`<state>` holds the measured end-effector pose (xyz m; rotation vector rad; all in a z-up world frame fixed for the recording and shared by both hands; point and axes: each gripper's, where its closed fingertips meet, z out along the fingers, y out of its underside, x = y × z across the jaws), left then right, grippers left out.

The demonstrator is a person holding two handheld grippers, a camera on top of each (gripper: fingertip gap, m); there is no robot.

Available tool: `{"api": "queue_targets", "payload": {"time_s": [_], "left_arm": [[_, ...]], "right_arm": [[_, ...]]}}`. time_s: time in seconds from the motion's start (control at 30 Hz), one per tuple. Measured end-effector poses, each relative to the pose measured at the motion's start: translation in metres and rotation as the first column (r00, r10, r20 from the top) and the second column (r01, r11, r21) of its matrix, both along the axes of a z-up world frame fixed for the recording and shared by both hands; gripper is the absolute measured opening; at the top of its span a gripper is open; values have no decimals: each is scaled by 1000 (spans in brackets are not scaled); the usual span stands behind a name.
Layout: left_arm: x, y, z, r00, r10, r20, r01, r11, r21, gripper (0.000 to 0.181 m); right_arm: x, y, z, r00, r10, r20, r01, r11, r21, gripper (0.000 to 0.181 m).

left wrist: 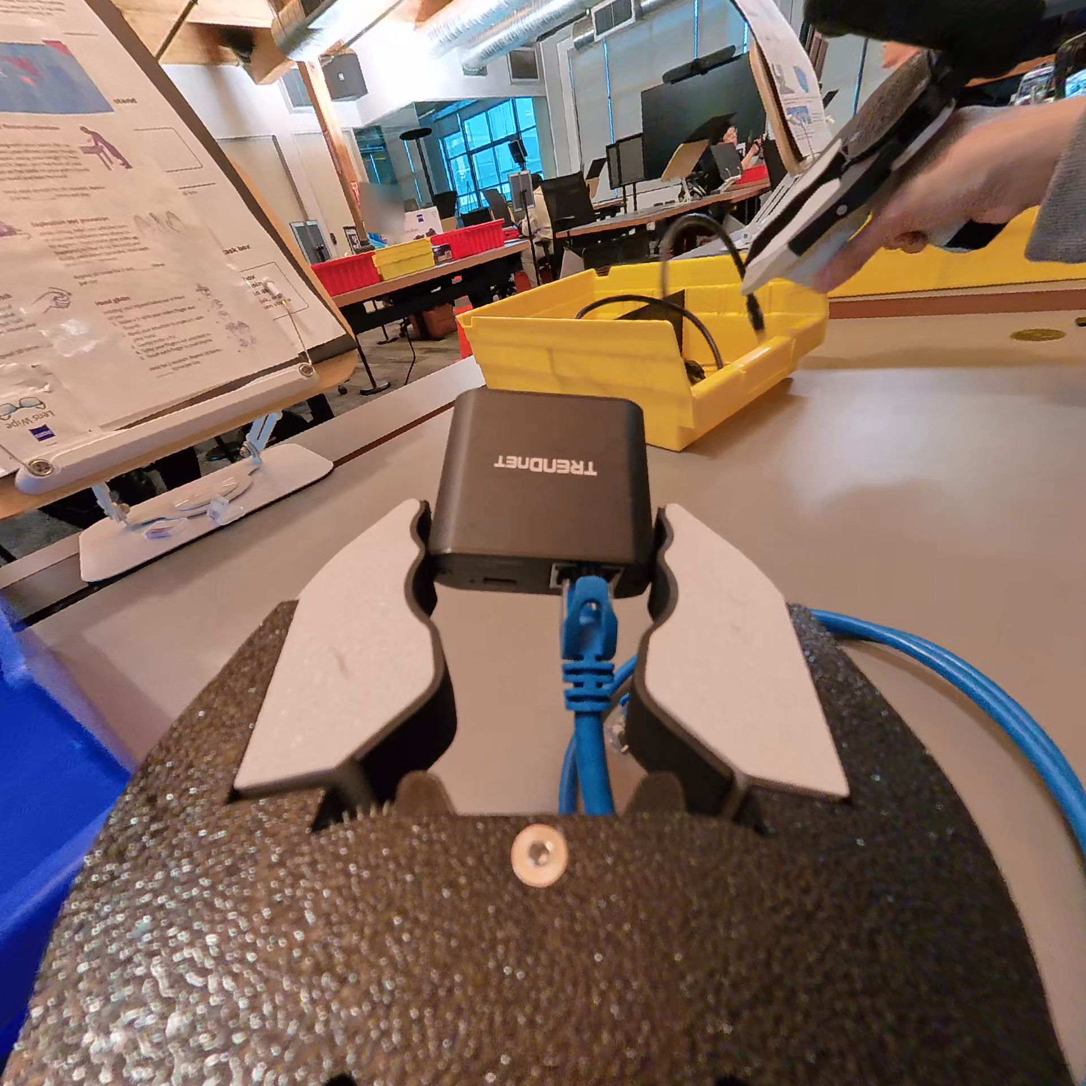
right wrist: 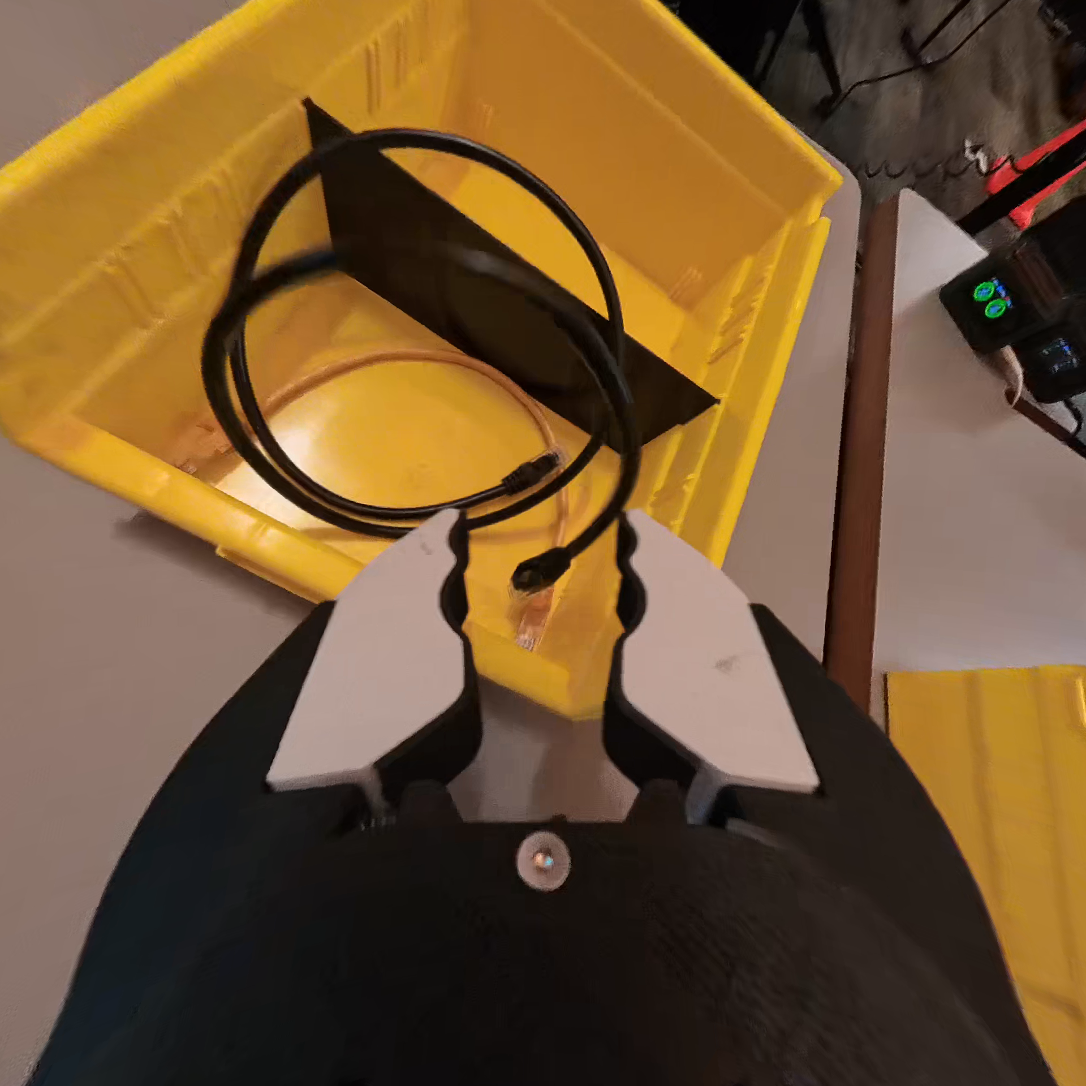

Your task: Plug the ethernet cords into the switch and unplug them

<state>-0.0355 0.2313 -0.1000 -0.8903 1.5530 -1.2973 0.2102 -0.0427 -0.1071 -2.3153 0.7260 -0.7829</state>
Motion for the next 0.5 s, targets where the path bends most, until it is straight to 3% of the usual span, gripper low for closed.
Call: {"api": "queue_targets", "payload": {"time_s": [0.03, 0.13, 0.23, 0.33, 0.37, 0.43, 0.5], "left_arm": [[0, 0, 0, 1000, 0, -1, 0, 1000, -1, 70], [0, 0, 0, 1000, -5, -2, 5, 1000, -8, 70], [0, 0, 0, 1000, -9, -8, 9, 1000, -12, 70], [1, -1, -2, 1000, -13, -23, 12, 1000, -12, 70], [1, -2, -2, 1000, -14, -27, 14, 1000, -16, 70], [0, -4, 0, 1000, -19, -22, 18, 1000, -24, 70], [-1, -7, 5, 1000, -22, -8, 22, 1000, -7, 70]], "right_arm": [[-1, -1, -1, 1000, -15, -17, 15, 1000, -8, 55], [-8, 0, 4, 999, -27, -47, 29, 999, 28, 82], [-26, 13, 34, 999, -29, 33, 24, 986, 165, 87], [-75, 50, 49, 999, 47, 17, -50, 948, 315, 83], [-98, 74, 48, 994, 108, -13, -93, 910, 404, 80], [-159, 137, 45, 942, 325, -86, -199, 745, 637, 76], [-219, 190, 37, 817, 548, -177, -191, 547, 815, 72]]}}
